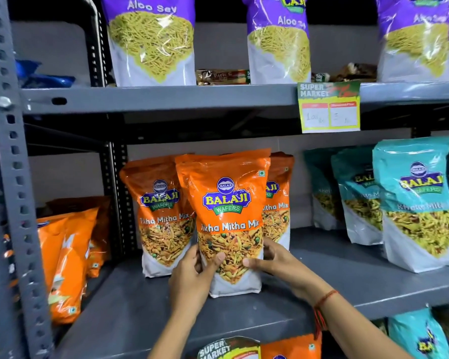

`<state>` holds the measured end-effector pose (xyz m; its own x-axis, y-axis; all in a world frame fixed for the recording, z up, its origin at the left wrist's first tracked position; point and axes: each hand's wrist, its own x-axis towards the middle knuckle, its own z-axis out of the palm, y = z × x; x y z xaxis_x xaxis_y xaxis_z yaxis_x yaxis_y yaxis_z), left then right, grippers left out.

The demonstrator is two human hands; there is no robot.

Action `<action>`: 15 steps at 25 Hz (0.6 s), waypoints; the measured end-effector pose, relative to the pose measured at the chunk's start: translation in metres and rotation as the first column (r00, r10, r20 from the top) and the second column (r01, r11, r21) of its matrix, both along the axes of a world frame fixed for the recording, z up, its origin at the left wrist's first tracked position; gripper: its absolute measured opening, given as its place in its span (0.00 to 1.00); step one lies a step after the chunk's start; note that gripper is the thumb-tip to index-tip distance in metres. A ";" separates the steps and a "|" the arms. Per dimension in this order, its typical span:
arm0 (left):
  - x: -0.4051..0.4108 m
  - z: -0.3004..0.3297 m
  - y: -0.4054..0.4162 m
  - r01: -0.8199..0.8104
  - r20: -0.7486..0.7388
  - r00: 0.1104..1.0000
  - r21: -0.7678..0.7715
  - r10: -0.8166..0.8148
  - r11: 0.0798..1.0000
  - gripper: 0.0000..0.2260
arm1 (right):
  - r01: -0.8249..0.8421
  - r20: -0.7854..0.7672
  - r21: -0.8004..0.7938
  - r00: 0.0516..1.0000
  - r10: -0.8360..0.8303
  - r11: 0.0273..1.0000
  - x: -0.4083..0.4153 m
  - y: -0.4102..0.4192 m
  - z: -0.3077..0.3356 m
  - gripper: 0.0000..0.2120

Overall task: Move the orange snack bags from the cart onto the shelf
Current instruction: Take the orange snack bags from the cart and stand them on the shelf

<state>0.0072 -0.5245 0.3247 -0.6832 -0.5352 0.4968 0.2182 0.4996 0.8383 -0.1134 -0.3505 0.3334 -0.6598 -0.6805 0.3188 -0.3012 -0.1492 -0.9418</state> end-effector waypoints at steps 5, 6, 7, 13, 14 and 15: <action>0.007 0.004 0.007 0.095 -0.059 0.994 0.080 -0.091 0.992 0.26 | 0.033 0.008 0.003 0.999 -0.033 0.999 0.003 0.001 -0.002 0.28; 0.011 0.006 0.008 0.100 -0.097 0.991 0.107 -0.090 0.989 0.30 | 0.060 -0.001 -0.004 0.998 -0.060 0.998 0.005 0.002 -0.001 0.31; 0.015 0.008 0.009 0.098 -0.142 0.987 0.132 -0.079 0.986 0.33 | 0.104 -0.009 -0.022 0.994 -0.105 0.994 0.007 0.005 0.002 0.35; 0.024 0.048 0.056 0.270 -0.389 0.897 0.103 -0.211 0.957 0.31 | 0.350 -0.056 -0.269 0.925 -0.377 0.897 0.045 0.043 0.023 0.34; 0.022 0.054 0.070 0.316 -0.414 0.876 0.098 -0.250 0.944 0.30 | 0.384 -0.057 -0.315 0.905 -0.421 0.868 0.055 0.052 0.028 0.32; 0.019 0.058 0.088 0.370 -0.431 0.853 0.098 -0.296 0.924 0.30 | 0.434 -0.050 -0.354 0.875 -0.481 0.828 0.066 0.065 0.030 0.32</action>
